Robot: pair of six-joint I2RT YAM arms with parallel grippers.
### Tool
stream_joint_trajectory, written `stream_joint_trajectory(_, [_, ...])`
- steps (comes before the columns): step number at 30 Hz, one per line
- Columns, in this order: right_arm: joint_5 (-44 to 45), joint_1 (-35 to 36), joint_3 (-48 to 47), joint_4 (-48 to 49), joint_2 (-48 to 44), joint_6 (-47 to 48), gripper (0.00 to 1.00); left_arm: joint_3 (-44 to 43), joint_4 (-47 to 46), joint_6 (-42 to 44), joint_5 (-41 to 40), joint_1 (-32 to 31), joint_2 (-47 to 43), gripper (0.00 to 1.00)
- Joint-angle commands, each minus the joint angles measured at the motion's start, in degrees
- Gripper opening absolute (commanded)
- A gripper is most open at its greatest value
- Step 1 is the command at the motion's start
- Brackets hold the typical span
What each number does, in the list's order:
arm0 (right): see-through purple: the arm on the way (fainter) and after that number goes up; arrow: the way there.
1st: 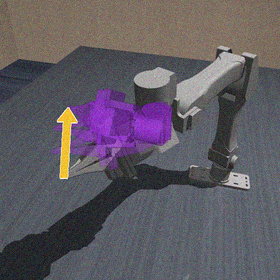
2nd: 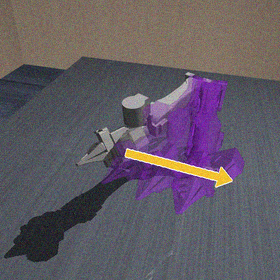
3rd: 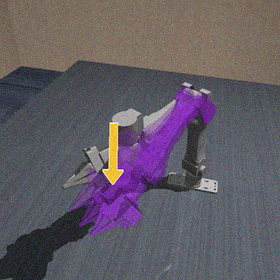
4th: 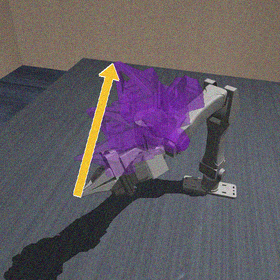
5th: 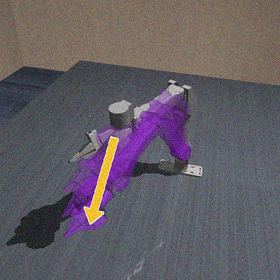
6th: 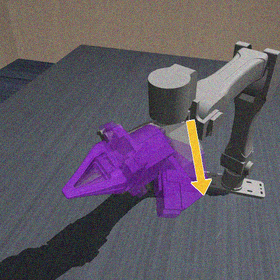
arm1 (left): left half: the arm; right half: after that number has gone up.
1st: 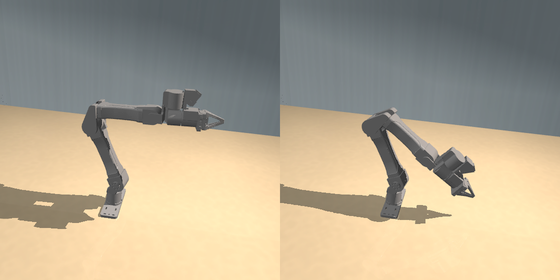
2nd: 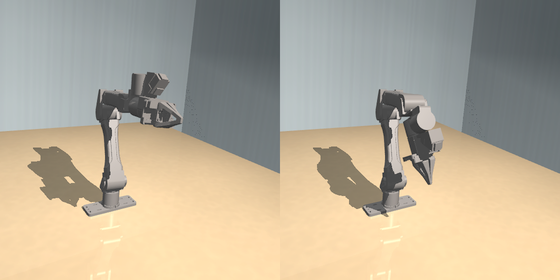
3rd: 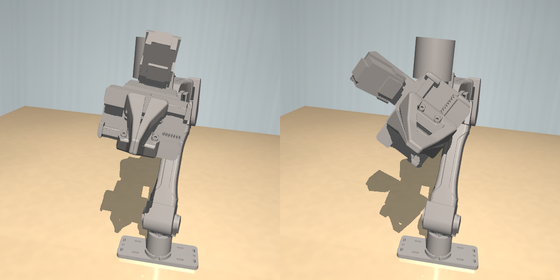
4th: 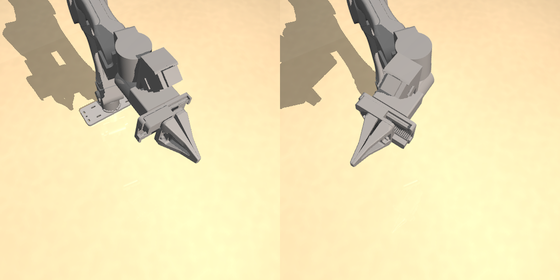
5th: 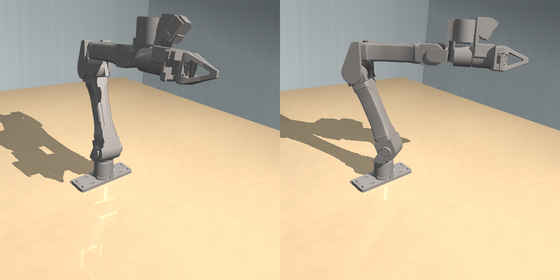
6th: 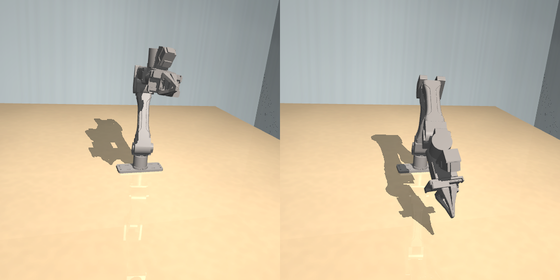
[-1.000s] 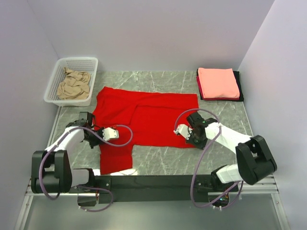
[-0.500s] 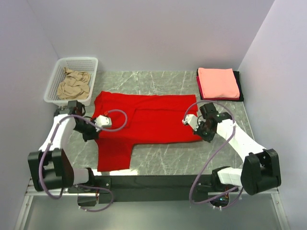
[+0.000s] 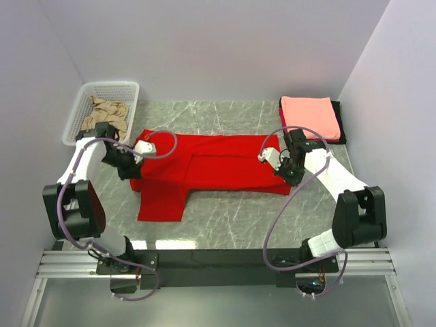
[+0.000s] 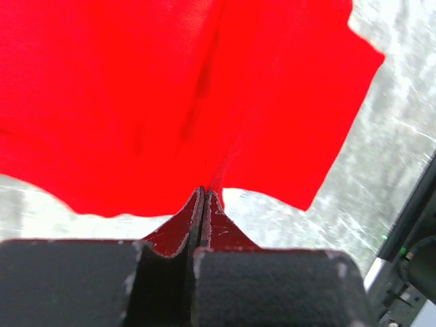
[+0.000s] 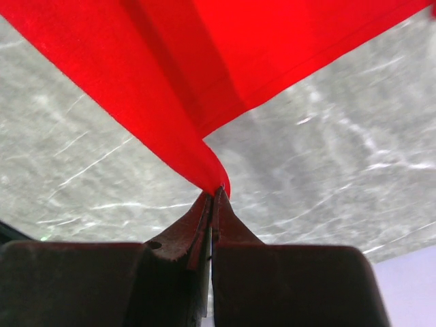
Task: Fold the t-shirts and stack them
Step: Fold the tshirt
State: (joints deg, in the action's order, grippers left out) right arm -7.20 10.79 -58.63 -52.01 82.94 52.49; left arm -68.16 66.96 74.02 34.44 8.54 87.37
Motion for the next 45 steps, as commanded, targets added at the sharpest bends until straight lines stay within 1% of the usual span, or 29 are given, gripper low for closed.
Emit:
stream_joint_trajectory(1, [-0.18, -0.94, -5.17, -0.9, 2.84, 1.83, 0.0, -6.01, 0.54, -2.12, 2.39, 0.25, 3.66, 0.01])
stream_joint_trajectory(7, [0.43, -2.0, -12.55, -1.43, 10.74, 2.79, 0.0, -12.43, -0.77, -5.63, 2.39, -0.01, 9.64, 0.01])
stream_joint_trajectory(14, [1.14, -2.09, -21.69, -2.66, 19.18, 3.5, 0.0, -19.46, -1.13, -6.96, 2.22, -0.27, 16.24, 0.01])
stream_joint_trajectory(19, [1.57, -1.91, -28.02, -4.15, 25.33, 3.23, 0.0, -20.52, -2.27, -7.66, 0.73, -0.27, 19.41, 0.01])
stream_joint_trajectory(21, [2.97, -1.73, -29.08, -3.37, 26.66, 2.71, 0.0, -20.43, -3.58, -8.62, 0.46, -0.36, 20.03, 0.03])
stream_joint_trajectory(22, [3.59, -1.56, -29.43, -2.58, 27.88, 1.92, 0.09, -20.26, -5.85, -10.54, 0.02, -0.54, 20.38, 0.11])
stream_joint_trajectory(23, [4.12, -1.56, -29.87, -2.4, 28.42, 1.39, 0.15, -20.0, -7.88, -12.13, -0.42, -0.71, 20.55, 0.15])
stream_joint_trajectory(25, [4.91, -1.47, -31.45, -2.48, 29.3, 0.43, 0.24, -19.38, -11.83, -17.12, -1.56, -1.06, 20.47, 0.21])
stream_joint_trajectory(26, [5.35, -1.47, -31.54, -2.22, 29.3, -0.45, 0.24, -18.86, -16.29, -19.07, -2.87, -1.06, 20.38, 0.25])
stream_joint_trajectory(27, [5.79, -1.47, -31.37, -2.05, 29.21, -0.81, 0.25, -18.68, -18.33, -21.09, -3.75, -1.06, 20.21, 0.28])
stream_joint_trajectory(28, [7.1, -1.64, -30.93, -1.7, 28.86, -1.24, 0.35, -18.59, -20.36, -24.15, -4.46, -1.06, 19.86, 0.3])
stream_joint_trajectory(29, [7.64, -1.47, -30.58, -1.08, 28.6, -2.29, 0.39, -18.41, -22.2, -25.14, -5.07, -1.06, 19.77, 0.34])
stream_joint_trajectory(30, [8.6, -1.47, -30.06, -1.08, 28.51, -2.74, 0.45, -18.41, -22.48, -25.76, -5.52, -1.06, 19.77, 0.35])
stream_joint_trajectory(31, [9.3, -1.47, -29.79, -0.9, 27.73, -3.44, 0.47, -18.5, -22.14, -26.03, -5.43, -1.06, 19.42, 0.35])
stream_joint_trajectory(34, [8.18, -1.73, -29.87, -1.86, 25.79, -6.25, 0.47, -17.19, -19.68, -24.11, -3.86, -0.98, 17.4, 0.36])
stream_joint_trajectory(36, [4.75, -1.82, -29.79, -4.5, 25.0, -7.66, 0.45, -13.77, -20.02, -23.22, -3.24, -0.98, 14.77, 0.36])
stream_joint_trajectory(37, [3.61, -1.56, -29.44, -5.2, 24.47, -7.84, 0.4, -12.54, -20.11, -22.09, -3.06, -0.98, 14.06, 0.36])
stream_joint_trajectory(38, [1.86, -1.56, -29.17, -6.43, 24.47, -8.45, 0.38, -10.61, -20.11, -21.55, -3.06, -1.15, 13.53, 0.37])
stream_joint_trajectory(39, [0.88, -1.38, -29.08, -6.96, 24.55, -8.89, 0.31, -10.07, -20.29, -21.46, -3.75, -1.59, 13.18, 0.37])
stream_joint_trajectory(41, [-1.66, -1.56, -29.78, -9.42, 25.69, -10.47, 0.26, -9.8, -19.33, -21.99, -3.94, -1.85, 13.17, 0.38])
stream_joint_trajectory(42, [-2.37, -1.56, -30.05, -10.12, 26.57, -11.09, 0.24, -9.97, -16.36, -21.73, -3.15, -2.03, 13.43, 0.39])
stream_joint_trajectory(43, [-2.99, -1.56, -30.31, -11.35, 27.01, -12.22, 0.24, -9.97, -14.59, -20.94, -2.19, -2.03, 13.35, 0.44])
stream_joint_trajectory(44, [-4.04, -1.56, -30.58, -11.71, 27.19, -12.67, 0.24, -9.28, -12.75, -19.71, -1.57, -2.12, 12.91, 0.47])
stream_joint_trajectory(45, [-4.31, -1.47, -30.58, -11.8, 27.45, -13.11, 0.24, -8.05, -11.43, -16.66, -1.04, -2.03, 10.73, 0.5])
